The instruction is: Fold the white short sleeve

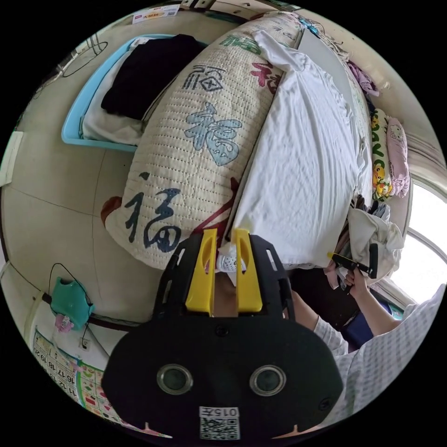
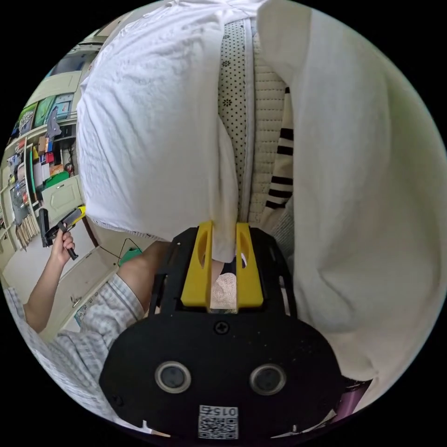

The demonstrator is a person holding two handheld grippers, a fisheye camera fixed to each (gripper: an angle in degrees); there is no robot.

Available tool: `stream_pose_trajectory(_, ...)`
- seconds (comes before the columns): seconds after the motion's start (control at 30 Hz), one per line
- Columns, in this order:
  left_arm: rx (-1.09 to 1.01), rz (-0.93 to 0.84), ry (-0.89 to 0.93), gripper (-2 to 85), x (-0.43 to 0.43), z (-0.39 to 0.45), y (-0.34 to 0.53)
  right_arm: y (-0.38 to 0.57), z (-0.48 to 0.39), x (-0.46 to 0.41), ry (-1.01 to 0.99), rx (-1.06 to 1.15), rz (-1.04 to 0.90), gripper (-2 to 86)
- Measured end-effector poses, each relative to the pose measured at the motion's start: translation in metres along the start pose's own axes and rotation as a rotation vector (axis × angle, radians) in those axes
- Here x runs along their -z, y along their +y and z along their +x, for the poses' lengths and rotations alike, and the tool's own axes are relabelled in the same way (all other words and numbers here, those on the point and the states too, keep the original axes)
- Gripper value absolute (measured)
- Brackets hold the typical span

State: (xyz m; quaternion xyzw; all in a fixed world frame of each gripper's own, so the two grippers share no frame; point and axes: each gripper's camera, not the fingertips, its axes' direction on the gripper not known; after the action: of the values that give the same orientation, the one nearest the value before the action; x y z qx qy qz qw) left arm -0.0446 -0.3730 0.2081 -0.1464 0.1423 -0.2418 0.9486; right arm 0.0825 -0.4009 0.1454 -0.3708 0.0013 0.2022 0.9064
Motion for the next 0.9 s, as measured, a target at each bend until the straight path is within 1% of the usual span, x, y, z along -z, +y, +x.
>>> stream_pose_trajectory(0.03, -0.01, 0.001, 0.012, 2.6, 0.0, 0.001, 0.002, 0.0, 0.0, 0.0, 0.007, -0.002, -0.003, 6.7)
stream_pose_trajectory(0.1, -0.013, 0.021, 0.013, 0.2, 0.006, 0.0, 0.008, 0.002, 0.0, 0.004, -0.002, 0.011, 0.002, 1.9)
stream_pose_trajectory(0.17, -0.027, 0.044, 0.004, -0.4, 0.013, 0.002, 0.013, 0.006, -0.001, 0.006, 0.012, 0.013, 0.009, 0.5)
stream_pose_trajectory(0.3, -0.066, 0.053, -0.034, -0.8, 0.023, 0.008, 0.025, 0.011, -0.005, 0.006, 0.066, 0.001, 0.013, -0.4)
stream_pose_trajectory(0.43, -0.055, 0.045, -0.057, -0.7, 0.021, 0.01, 0.03, 0.011, -0.011, -0.001, 0.116, 0.004, -0.004, -0.2)
stream_pose_trajectory(0.53, -0.091, 0.011, -0.177, -0.3, 0.011, 0.026, 0.029, 0.013, -0.012, -0.005, 0.128, -0.01, 0.008, 1.1)
stream_pose_trajectory(0.6, -0.123, -0.013, -0.253, 0.3, 0.004, 0.043, 0.027, 0.019, -0.011, -0.005, 0.124, -0.005, 0.028, 3.7)
stream_pose_trajectory(0.73, -0.093, -0.027, -0.224, 2.6, 0.004, 0.051, 0.026, 0.028, -0.007, -0.004, 0.056, 0.008, 0.024, 5.7)
stream_pose_trajectory(0.77, -0.062, -0.035, -0.165, 3.2, 0.006, 0.049, 0.026, 0.032, -0.006, -0.006, 0.05, 0.017, 0.026, 5.2)
stream_pose_trajectory(0.8, -0.031, -0.04, -0.116, 3.2, 0.006, 0.047, 0.025, 0.033, -0.007, -0.008, 0.032, 0.026, 0.03, 2.6)
stream_pose_trajectory(0.83, -0.029, -0.038, -0.109, 2.3, 0.005, 0.048, 0.026, 0.033, -0.007, -0.01, 0.029, 0.024, 0.024, 1.2)
stream_pose_trajectory(0.9, -0.039, -0.056, -0.196, 0.1, 0.0, 0.057, 0.024, 0.031, -0.009, -0.013, 0.062, 0.007, 0.006, -0.1)
